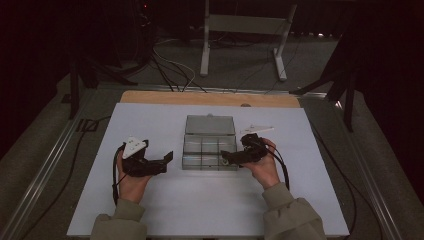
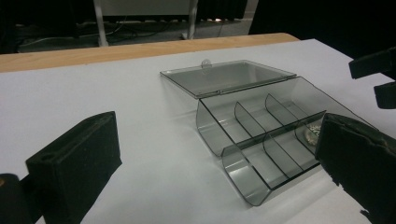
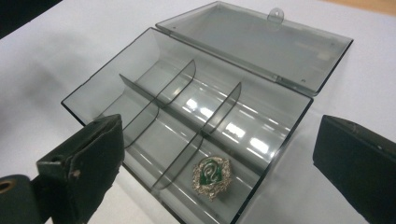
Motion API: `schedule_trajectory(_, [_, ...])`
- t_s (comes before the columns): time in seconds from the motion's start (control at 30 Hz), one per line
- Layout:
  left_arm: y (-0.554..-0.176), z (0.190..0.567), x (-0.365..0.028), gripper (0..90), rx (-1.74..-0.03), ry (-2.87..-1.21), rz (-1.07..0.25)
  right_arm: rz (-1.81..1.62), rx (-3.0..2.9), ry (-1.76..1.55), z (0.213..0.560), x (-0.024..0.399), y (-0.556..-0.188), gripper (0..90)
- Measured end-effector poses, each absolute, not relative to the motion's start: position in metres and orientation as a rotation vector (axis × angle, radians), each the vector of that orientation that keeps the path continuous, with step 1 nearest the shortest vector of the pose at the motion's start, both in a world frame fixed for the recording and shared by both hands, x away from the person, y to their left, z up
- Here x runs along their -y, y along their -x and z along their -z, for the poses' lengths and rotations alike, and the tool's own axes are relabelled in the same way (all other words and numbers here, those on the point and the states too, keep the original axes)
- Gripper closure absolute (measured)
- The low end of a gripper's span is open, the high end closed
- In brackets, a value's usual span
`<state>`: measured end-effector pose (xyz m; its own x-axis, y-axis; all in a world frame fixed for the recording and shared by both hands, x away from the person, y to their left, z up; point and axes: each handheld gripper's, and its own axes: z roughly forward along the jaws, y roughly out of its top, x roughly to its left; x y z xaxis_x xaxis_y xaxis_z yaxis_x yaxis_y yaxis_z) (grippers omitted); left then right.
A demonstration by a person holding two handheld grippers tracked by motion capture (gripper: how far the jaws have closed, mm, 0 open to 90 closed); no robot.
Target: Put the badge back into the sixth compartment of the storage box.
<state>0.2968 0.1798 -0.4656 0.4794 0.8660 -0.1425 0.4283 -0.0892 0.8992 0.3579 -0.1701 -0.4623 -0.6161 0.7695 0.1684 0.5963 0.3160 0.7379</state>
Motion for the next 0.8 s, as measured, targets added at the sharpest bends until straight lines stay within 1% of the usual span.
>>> schedule_trajectory(0.37, [-0.297, 0.466, -0.178, 0.5, -1.112, -1.711, -0.537, -1.188, -2.341, -1.211, 0.45, 0.169, -0.359, 0.0])
schedule_trajectory(0.8, [-0.297, 0.468, -0.174, 0.6, -1.106, -1.724, -0.529, -1.185, -2.298, -1.21, 0.436, 0.171, -0.369, 0.0])
